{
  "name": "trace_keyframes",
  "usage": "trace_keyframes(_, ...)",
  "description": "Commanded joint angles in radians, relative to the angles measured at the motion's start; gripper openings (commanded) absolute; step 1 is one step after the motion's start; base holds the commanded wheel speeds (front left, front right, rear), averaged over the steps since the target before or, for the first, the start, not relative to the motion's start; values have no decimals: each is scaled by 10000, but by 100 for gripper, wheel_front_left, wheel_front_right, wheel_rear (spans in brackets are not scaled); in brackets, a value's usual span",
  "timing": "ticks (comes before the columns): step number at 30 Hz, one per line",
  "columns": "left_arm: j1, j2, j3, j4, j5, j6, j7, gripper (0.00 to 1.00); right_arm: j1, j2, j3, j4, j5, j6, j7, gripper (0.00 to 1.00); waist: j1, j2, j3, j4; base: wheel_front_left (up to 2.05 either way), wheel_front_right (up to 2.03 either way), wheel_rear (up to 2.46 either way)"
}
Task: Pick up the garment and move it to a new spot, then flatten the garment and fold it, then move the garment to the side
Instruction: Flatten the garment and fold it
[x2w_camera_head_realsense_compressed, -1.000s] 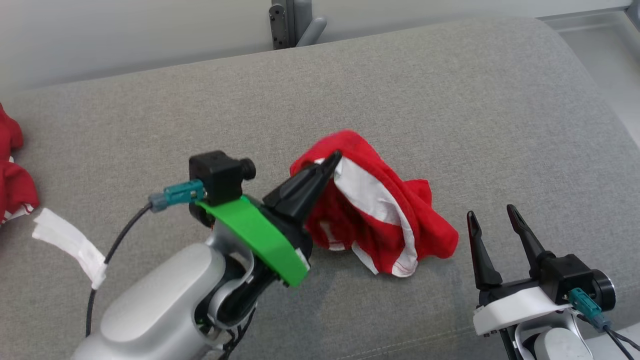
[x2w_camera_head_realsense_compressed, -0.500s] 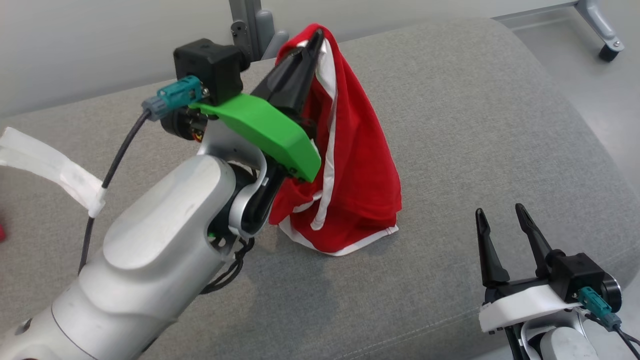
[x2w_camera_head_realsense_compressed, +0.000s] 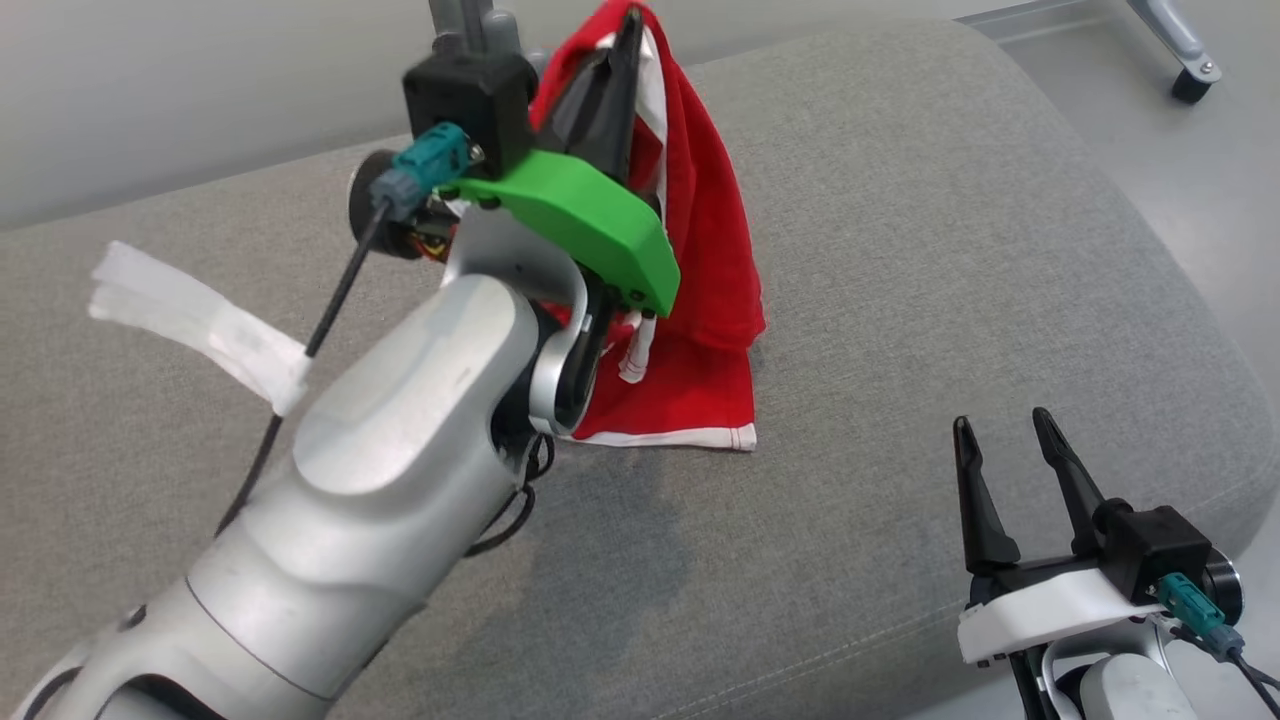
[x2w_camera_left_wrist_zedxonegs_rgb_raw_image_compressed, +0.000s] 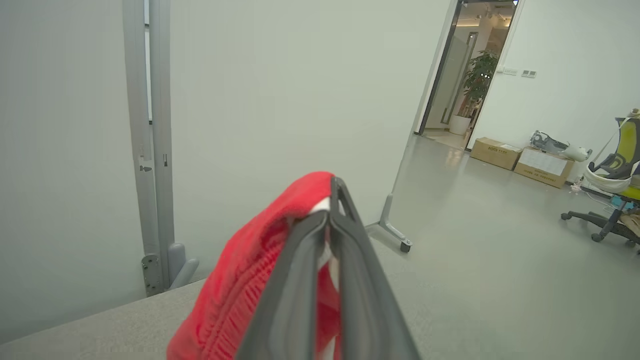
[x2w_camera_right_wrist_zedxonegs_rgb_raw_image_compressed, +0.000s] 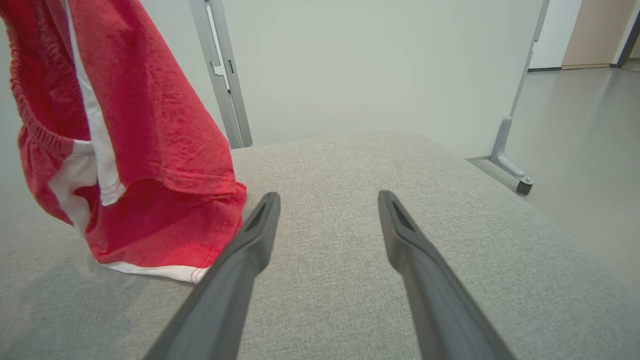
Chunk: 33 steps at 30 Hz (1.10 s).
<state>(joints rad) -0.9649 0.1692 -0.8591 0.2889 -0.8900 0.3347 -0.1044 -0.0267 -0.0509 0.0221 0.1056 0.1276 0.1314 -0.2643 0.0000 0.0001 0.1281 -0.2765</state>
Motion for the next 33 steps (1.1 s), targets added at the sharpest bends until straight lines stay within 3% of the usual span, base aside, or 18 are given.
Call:
trace_keyframes(1, 334, 14, -67, 145, -141, -1, -64, 0, 38, 6, 16, 41, 2, -14, -2, 100, 0, -1, 30, 120, 0, 0, 0)
trace_keyframes(6, 1419, 367, -298, 706, -317, -204, -87, 0, 72, 4, 27, 49, -26, -14, -2, 100, 0, -1, 63, 491, 0, 0, 0)
trace_keyframes(15, 4887, 1803, -658, 1165, -1238, -853, -319, 0, 237, 1, 154, 139, -208, -14, -2, 100, 0, -1, -62, 1138, 0, 0, 0)
trace_keyframes(21, 6732, 2437, -873, 1028, -1711, -1315, -493, 0, 251, -3, 277, 215, -341, -14, -2, 100, 0, -1, -162, 1474, 0, 0, 0)
trace_keyframes(30, 7728, 2538, -850, 818, -2190, -1497, -610, 0, 405, -29, 385, 319, -492, -14, -2, 100, 0, -1, -318, 1848, 0, 0, 0)
trace_keyframes(31, 7748, 2532, -858, 794, -2193, -1499, -633, 9, 414, -38, 405, 330, -498, -14, -2, 100, 0, -1, -329, 1864, 0, 0, 0)
trace_keyframes(32, 7752, 2513, -843, 758, -2188, -1499, -693, 44, 415, -45, 417, 336, -499, -14, -2, 100, 0, -1, -335, 1877, 0, 0, 0)
trace_keyframes(33, 7759, 2474, -834, 691, -2216, -1541, -719, 96, 408, -42, 442, 345, -499, -14, -2, 100, 0, -1, -343, 1881, 0, 0, 0)
